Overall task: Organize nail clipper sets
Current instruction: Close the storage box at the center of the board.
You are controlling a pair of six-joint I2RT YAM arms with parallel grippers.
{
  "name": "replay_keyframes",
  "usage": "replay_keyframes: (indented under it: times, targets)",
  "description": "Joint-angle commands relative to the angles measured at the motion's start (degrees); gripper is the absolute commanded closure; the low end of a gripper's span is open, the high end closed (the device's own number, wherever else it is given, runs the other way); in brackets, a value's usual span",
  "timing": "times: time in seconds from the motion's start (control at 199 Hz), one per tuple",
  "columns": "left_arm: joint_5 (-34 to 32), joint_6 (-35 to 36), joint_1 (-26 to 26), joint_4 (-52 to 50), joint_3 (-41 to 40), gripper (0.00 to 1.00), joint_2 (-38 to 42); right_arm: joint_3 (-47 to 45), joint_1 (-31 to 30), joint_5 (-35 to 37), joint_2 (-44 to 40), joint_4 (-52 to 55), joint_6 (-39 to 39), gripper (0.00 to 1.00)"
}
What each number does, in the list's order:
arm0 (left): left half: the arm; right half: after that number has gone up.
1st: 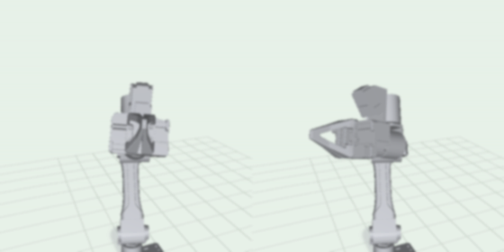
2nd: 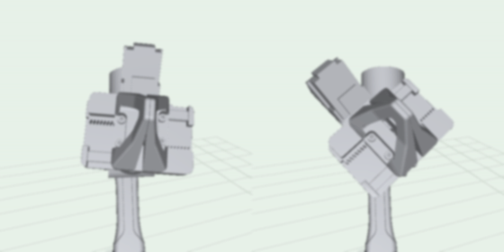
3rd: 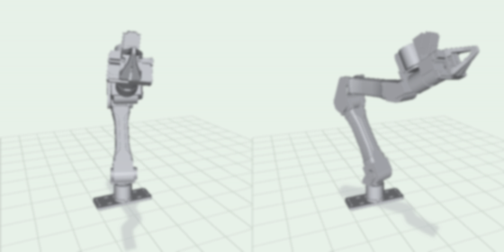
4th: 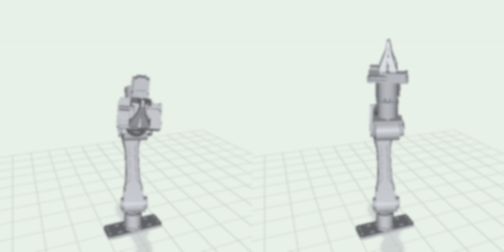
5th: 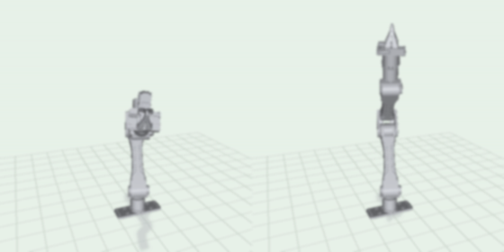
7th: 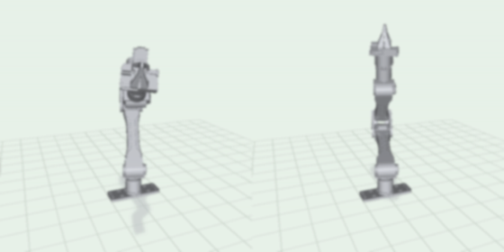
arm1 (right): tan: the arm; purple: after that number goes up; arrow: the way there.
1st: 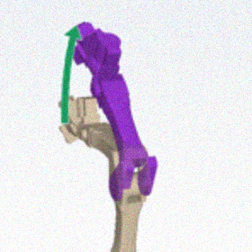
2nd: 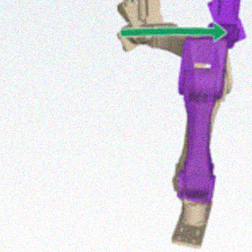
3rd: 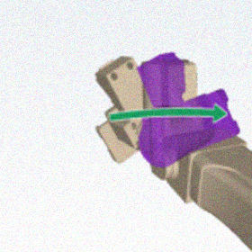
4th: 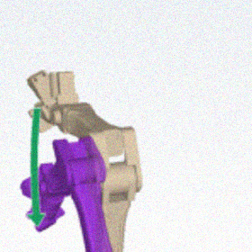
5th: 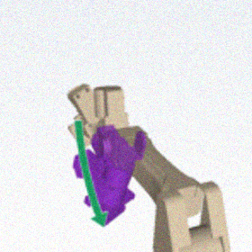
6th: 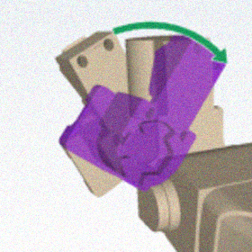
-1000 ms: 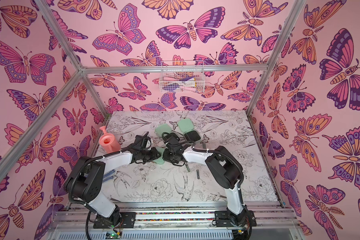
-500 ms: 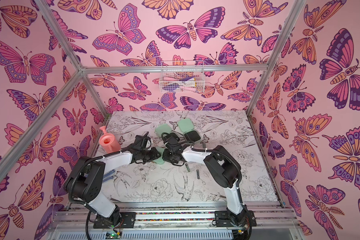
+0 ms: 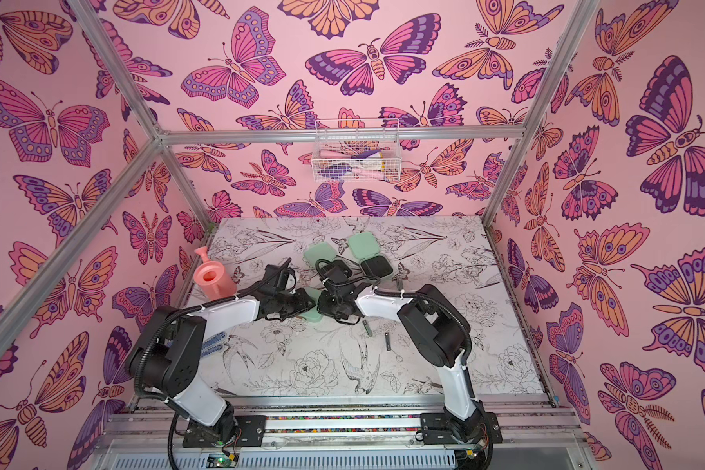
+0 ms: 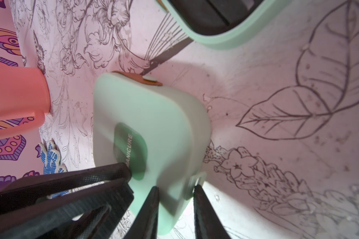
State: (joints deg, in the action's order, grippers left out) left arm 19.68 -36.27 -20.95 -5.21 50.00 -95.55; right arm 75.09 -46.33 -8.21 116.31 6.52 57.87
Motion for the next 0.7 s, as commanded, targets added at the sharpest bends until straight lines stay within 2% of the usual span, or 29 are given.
replay_keyframes:
  times: [0.0, 0.698]
  targets:
    - [-3.3, 0.2, 0.5, -10.9, -3.6, 0.72, -2.5, 0.7, -0.7, 1.3, 3.0, 0.0, 0.6, 0.7]
    - [-3.0, 0.1, 0.5, -11.0, -4.1, 0.72, -2.4, -2.1, -0.9, 2.7, 5.6, -6.2, 3.2, 0.67]
